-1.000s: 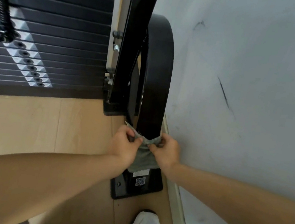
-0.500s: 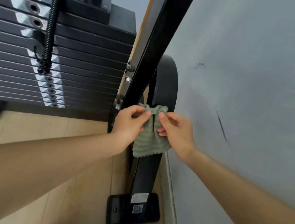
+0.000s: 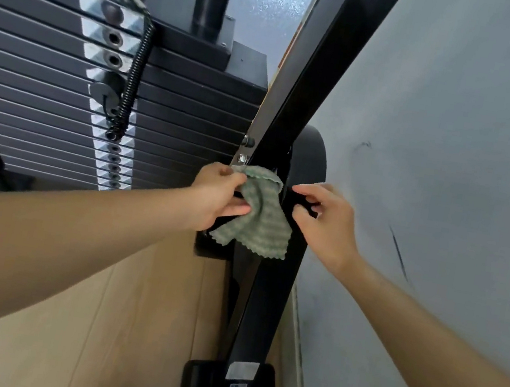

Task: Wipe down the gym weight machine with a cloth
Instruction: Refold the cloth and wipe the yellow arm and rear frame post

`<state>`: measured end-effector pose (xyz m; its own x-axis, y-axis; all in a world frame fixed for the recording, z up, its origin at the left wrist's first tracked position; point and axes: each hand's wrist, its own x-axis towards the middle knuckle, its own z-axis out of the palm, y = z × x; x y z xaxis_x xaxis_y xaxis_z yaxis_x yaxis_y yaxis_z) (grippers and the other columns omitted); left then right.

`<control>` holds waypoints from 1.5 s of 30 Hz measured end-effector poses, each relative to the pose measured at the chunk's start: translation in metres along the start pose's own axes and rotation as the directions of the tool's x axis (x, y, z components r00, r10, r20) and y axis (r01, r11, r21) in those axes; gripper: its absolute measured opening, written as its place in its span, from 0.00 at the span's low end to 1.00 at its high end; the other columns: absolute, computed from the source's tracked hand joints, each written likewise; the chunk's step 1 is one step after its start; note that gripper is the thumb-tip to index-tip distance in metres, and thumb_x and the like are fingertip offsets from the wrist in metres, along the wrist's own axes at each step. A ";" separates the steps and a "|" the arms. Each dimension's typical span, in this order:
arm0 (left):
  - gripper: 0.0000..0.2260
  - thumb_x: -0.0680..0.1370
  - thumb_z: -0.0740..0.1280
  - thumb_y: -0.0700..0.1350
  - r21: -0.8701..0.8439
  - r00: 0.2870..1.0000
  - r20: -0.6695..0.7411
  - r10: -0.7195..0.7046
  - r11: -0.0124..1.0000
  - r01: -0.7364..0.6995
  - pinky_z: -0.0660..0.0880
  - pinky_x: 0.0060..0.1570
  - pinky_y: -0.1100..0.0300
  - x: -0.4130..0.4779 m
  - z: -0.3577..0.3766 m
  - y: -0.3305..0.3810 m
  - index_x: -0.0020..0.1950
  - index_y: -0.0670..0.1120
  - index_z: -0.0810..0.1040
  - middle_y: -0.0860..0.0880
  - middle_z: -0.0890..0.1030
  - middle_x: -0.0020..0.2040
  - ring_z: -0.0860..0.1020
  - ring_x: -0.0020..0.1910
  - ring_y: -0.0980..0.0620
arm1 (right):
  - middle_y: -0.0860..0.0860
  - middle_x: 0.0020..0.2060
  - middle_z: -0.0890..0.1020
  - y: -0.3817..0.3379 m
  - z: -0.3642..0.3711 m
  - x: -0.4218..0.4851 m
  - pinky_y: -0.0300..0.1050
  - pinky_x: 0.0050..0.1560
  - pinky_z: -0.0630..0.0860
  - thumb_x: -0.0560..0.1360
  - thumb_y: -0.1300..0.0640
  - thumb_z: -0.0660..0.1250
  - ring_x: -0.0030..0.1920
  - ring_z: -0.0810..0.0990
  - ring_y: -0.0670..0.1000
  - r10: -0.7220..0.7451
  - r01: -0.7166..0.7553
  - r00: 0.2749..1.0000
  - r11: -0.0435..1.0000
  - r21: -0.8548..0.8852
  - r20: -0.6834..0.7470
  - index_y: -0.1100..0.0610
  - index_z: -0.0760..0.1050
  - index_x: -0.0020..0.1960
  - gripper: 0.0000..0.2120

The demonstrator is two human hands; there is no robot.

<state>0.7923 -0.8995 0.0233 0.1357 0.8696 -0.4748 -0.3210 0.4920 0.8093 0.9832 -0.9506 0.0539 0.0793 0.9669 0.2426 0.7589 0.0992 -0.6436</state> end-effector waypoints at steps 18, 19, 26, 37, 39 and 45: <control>0.05 0.81 0.69 0.44 0.167 0.971 0.171 -0.166 0.976 0.138 0.83 0.52 0.46 0.003 -0.002 -0.083 0.56 0.46 0.81 0.44 0.84 0.57 0.84 0.51 0.43 | 0.51 0.79 0.60 0.050 0.003 -0.009 0.59 0.76 0.63 0.76 0.42 0.70 0.80 0.50 0.57 -0.379 0.446 0.895 0.783 -0.434 0.237 0.50 0.60 0.80 0.37; 0.04 0.80 0.70 0.42 0.171 0.976 0.156 -0.154 0.977 0.127 0.82 0.53 0.47 0.003 -0.001 -0.086 0.55 0.45 0.81 0.43 0.84 0.57 0.84 0.52 0.44 | 0.51 0.79 0.60 0.049 0.004 -0.009 0.58 0.76 0.62 0.76 0.43 0.70 0.80 0.50 0.57 -0.378 0.443 0.896 0.785 -0.432 0.232 0.50 0.60 0.80 0.37; 0.12 0.75 0.76 0.39 -0.008 0.991 0.129 -0.029 1.000 0.030 0.82 0.48 0.56 0.007 0.010 -0.068 0.56 0.47 0.80 0.44 0.84 0.57 0.83 0.57 0.46 | 0.51 0.80 0.58 0.048 0.007 -0.011 0.50 0.76 0.56 0.76 0.45 0.71 0.81 0.48 0.56 -0.356 0.417 0.909 0.801 -0.431 0.217 0.50 0.58 0.80 0.38; 0.10 0.74 0.74 0.32 0.087 0.988 0.119 0.096 0.990 -0.107 0.83 0.48 0.58 0.001 0.011 -0.067 0.50 0.44 0.80 0.45 0.82 0.50 0.83 0.54 0.48 | 0.51 0.80 0.57 0.045 0.006 -0.014 0.50 0.75 0.57 0.74 0.49 0.72 0.81 0.47 0.55 -0.332 0.398 0.916 0.831 -0.390 0.226 0.50 0.59 0.80 0.38; 0.10 0.74 0.74 0.31 0.151 0.990 0.123 0.070 0.985 -0.088 0.83 0.48 0.56 0.001 0.006 -0.073 0.50 0.43 0.80 0.44 0.82 0.50 0.83 0.54 0.45 | 0.51 0.80 0.57 0.045 0.006 -0.014 0.50 0.74 0.58 0.74 0.52 0.71 0.81 0.46 0.55 -0.328 0.392 0.918 0.839 -0.378 0.224 0.50 0.60 0.80 0.38; 0.10 0.74 0.73 0.38 0.790 0.981 0.025 0.194 0.597 -0.138 0.82 0.52 0.52 0.011 -0.018 -0.084 0.51 0.52 0.82 0.48 0.84 0.50 0.84 0.50 0.44 | 0.49 0.80 0.55 0.046 0.006 -0.017 0.47 0.71 0.60 0.75 0.54 0.71 0.81 0.45 0.54 -0.308 0.388 0.918 0.826 -0.408 0.250 0.49 0.57 0.81 0.39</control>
<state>0.8037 -0.9317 -0.0565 0.0941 0.9491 -0.3005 0.5302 0.2077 0.8220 1.0129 -0.9609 0.0163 -0.3223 0.9160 0.2389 0.9217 0.3612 -0.1412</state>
